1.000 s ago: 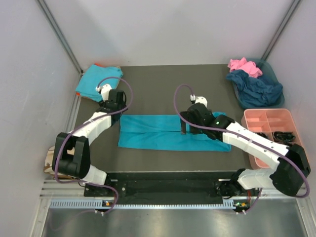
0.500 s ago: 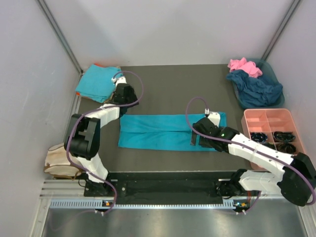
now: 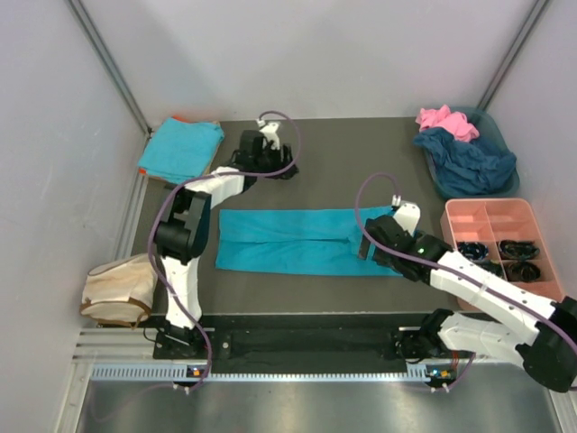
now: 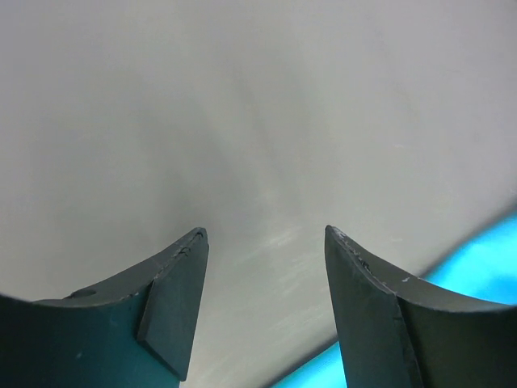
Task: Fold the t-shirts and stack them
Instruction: Fold the tshirt
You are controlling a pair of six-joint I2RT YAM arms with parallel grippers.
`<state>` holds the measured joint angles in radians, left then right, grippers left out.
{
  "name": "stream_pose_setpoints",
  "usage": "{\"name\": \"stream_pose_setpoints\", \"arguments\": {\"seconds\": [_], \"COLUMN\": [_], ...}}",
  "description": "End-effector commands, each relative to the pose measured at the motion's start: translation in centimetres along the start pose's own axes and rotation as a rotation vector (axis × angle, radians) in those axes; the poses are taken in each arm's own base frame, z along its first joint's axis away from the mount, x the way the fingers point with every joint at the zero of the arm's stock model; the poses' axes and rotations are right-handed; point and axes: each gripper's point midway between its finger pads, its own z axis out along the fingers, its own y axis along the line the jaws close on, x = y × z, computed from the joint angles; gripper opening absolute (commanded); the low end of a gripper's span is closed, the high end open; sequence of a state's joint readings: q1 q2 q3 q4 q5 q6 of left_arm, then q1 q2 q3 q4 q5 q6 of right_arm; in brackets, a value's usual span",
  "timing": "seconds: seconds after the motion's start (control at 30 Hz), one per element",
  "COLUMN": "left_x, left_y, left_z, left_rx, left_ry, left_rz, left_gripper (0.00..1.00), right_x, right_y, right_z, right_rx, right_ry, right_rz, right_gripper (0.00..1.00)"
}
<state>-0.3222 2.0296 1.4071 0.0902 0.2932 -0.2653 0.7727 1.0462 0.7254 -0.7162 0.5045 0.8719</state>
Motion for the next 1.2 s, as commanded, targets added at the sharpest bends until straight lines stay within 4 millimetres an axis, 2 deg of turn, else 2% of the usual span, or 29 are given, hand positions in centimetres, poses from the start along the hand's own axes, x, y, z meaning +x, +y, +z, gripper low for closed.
{"name": "stream_pose_setpoints", "arguments": {"seconds": [0.0, 0.03, 0.07, 0.13, 0.17, 0.27, 0.33, 0.47, 0.73, 1.03, 1.17], "left_x": [1.4, 1.9, 2.6, 3.6, 4.2, 6.2, 6.7, 8.7, 11.2, 15.0, 16.0], "left_y": [-7.6, -8.4, -10.2, -11.6, -13.0, -14.3, -14.7, -15.5, -16.3, -19.7, -20.9], "left_z": [2.4, 2.7, 2.7, 3.4, 3.2, 3.7, 4.4, 4.6, 5.7, 6.5, 7.0], "left_rx": [0.281, 0.326, 0.413, 0.503, 0.579, 0.661, 0.693, 0.754, 0.781, 0.787, 0.804], "left_ry": [0.09, 0.104, 0.127, 0.155, 0.17, 0.223, 0.232, 0.309, 0.37, 0.422, 0.432], "left_rz": [0.154, 0.171, 0.179, 0.189, 0.207, 0.235, 0.267, 0.293, 0.329, 0.385, 0.39], "left_gripper": [0.66, 0.66, 0.66, 0.68, 0.69, 0.71, 0.75, 0.76, 0.76, 0.76, 0.76], "right_x": [-3.7, -4.2, -4.9, -5.8, -6.4, -7.4, -7.6, -7.8, -7.3, -6.7, -6.6], "right_y": [-1.1, -1.3, -1.3, -1.3, -1.2, -1.3, -1.5, -1.9, -1.9, -1.6, -1.7], "right_z": [-1.6, -2.0, -2.4, -3.1, -3.6, -4.7, -5.0, -5.8, -5.7, -5.3, -5.3], "right_rx": [0.016, 0.007, -0.003, -0.027, -0.036, -0.046, -0.046, -0.065, -0.075, -0.088, -0.086], "right_ry": [-0.113, -0.124, -0.141, -0.168, -0.186, -0.212, -0.218, -0.236, -0.223, -0.206, -0.203], "right_rz": [0.09, 0.095, 0.105, 0.101, 0.108, 0.111, 0.111, 0.127, 0.125, 0.127, 0.124], "right_gripper": [0.99, 0.99, 0.99, 0.99, 0.99, 0.99, 0.99, 0.99, 0.99, 0.99, 0.99]}}
